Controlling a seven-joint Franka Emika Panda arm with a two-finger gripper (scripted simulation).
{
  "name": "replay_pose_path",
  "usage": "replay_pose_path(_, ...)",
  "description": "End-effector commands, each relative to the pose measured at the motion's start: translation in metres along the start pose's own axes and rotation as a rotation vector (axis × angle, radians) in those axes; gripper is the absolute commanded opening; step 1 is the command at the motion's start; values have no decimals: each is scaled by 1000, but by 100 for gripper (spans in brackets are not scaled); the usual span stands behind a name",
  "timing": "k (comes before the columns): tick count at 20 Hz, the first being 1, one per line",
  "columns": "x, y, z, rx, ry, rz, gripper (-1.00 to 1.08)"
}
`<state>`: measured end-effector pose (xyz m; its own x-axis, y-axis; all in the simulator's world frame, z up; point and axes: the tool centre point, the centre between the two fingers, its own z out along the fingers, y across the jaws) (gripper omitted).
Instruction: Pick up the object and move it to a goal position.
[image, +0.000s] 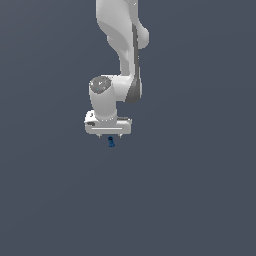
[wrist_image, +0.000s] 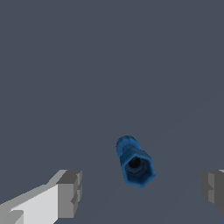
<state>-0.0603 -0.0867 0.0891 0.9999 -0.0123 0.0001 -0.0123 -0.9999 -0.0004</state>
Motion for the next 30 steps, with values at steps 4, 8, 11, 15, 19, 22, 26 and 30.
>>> replay_pose_path(4,-2,0,22,0,-1,0,100)
replay_pose_path(8,-2,0,39,0,0,-1,100)
replay_pose_path(11,-1,1,45,0,0,-1,100)
replay_pose_path(15,-1,1,46,0,0,-1,-100)
replay_pose_path(19,-1,1,46,0,0,-1,-100)
replay_pose_path(22,-1,1,46,0,0,-1,-100)
replay_pose_path(26,0,0,45,-1,2,0,-100)
replay_pose_path(30,4,-2,41,-8,18,10,-100)
